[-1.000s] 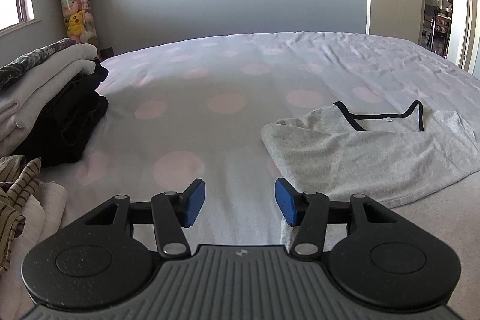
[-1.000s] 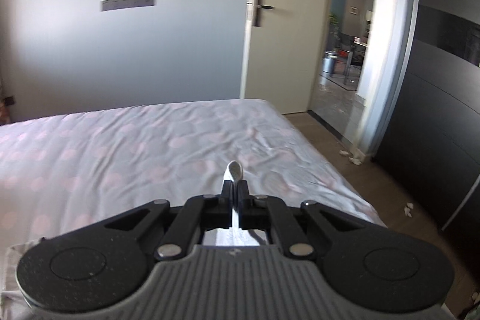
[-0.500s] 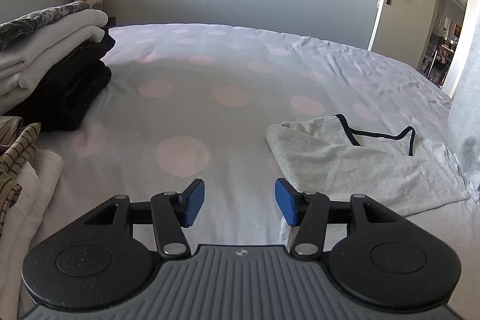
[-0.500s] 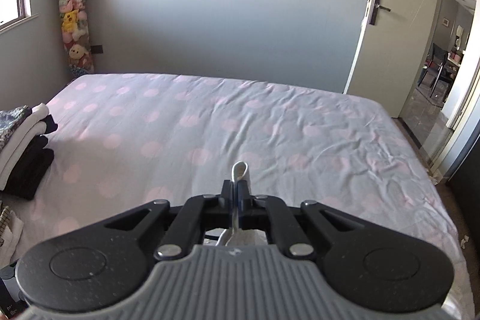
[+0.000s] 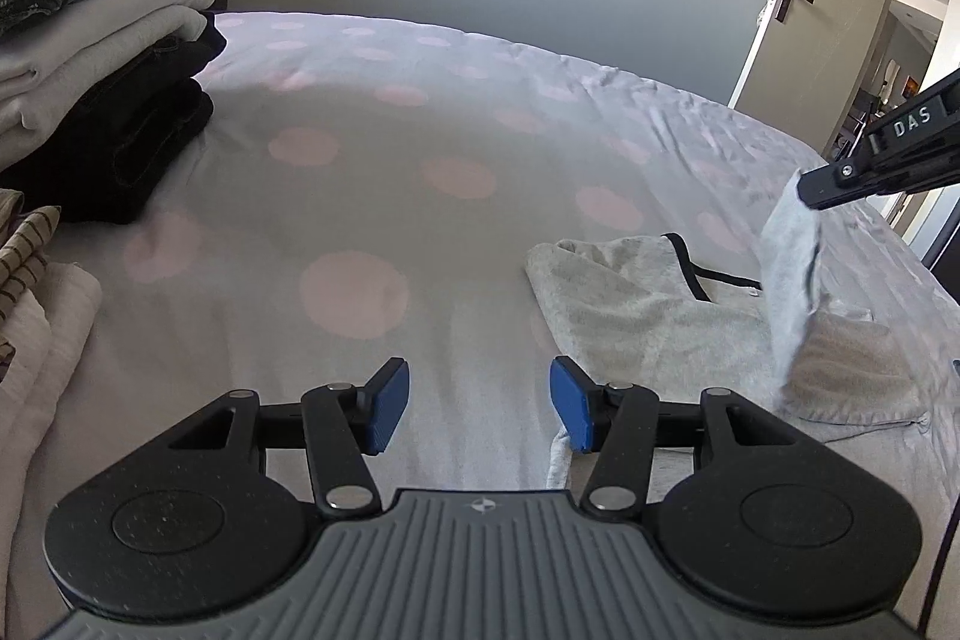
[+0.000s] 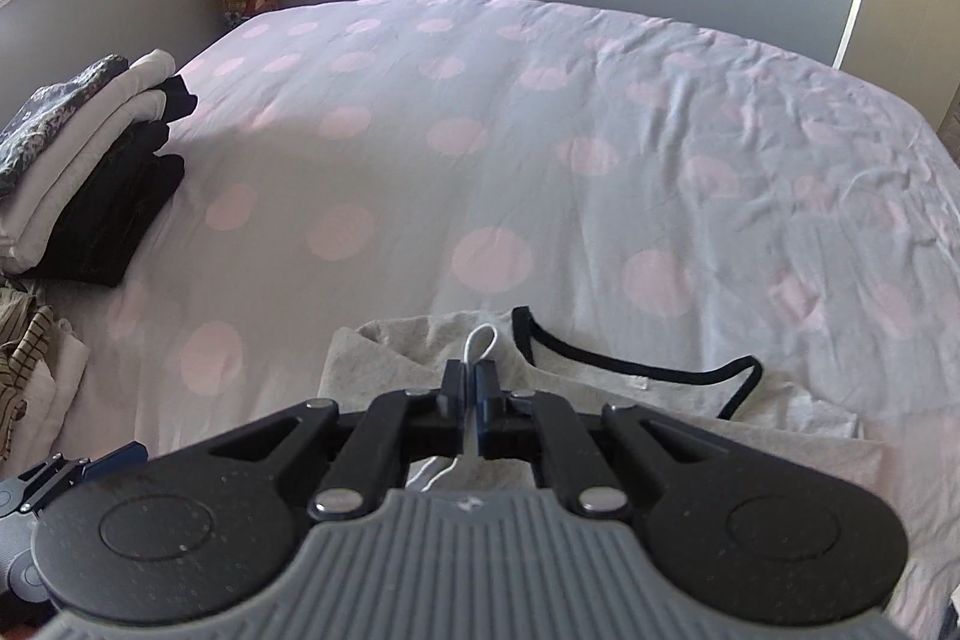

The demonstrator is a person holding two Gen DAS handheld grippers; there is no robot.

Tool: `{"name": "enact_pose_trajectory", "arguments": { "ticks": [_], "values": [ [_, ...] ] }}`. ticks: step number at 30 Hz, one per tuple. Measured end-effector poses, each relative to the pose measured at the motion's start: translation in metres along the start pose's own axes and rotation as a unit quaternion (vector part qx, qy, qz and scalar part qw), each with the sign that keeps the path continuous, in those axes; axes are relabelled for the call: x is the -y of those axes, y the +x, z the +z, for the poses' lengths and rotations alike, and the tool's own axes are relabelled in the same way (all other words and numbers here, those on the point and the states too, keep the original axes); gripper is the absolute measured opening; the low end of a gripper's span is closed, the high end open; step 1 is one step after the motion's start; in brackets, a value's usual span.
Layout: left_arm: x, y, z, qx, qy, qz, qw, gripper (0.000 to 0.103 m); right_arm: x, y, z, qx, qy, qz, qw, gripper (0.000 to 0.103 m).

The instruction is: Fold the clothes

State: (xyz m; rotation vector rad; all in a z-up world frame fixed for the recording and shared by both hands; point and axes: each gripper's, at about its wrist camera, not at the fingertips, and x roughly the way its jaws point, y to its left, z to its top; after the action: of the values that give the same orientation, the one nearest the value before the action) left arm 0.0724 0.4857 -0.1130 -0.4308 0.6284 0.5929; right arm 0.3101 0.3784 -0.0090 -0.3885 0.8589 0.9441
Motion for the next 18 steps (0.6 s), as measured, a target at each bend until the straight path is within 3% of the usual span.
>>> {"name": "enact_pose_trajectory", "arguments": {
  "ticks": [1,5,9,14,18],
  "values": [
    [0.000,0.001,0.000,-0.001,0.000,-0.001,1.0000,0.061,-0.002,0.004,-0.002,-0.002,0.001,0.008,1.000,0.012],
    [0.003,0.008,0.000,-0.009,0.003,0.004,0.9999,0.059,-0.004,0.009,-0.008,0.003,-0.006,0.029,1.000,0.013],
    [0.009,0.010,-0.001,-0.019,0.006,-0.009,0.9998,0.059,0.018,0.004,-0.020,0.003,-0.007,0.014,1.000,0.013],
    [0.020,0.011,-0.003,-0.011,0.033,0.003,0.9994,0.059,0.090,-0.009,-0.058,-0.005,0.011,-0.053,0.999,0.013],
    [0.026,0.021,-0.009,-0.026,0.052,0.020,0.9981,0.059,0.170,-0.018,-0.100,-0.025,0.057,-0.126,0.990,0.014]
  ]
}}
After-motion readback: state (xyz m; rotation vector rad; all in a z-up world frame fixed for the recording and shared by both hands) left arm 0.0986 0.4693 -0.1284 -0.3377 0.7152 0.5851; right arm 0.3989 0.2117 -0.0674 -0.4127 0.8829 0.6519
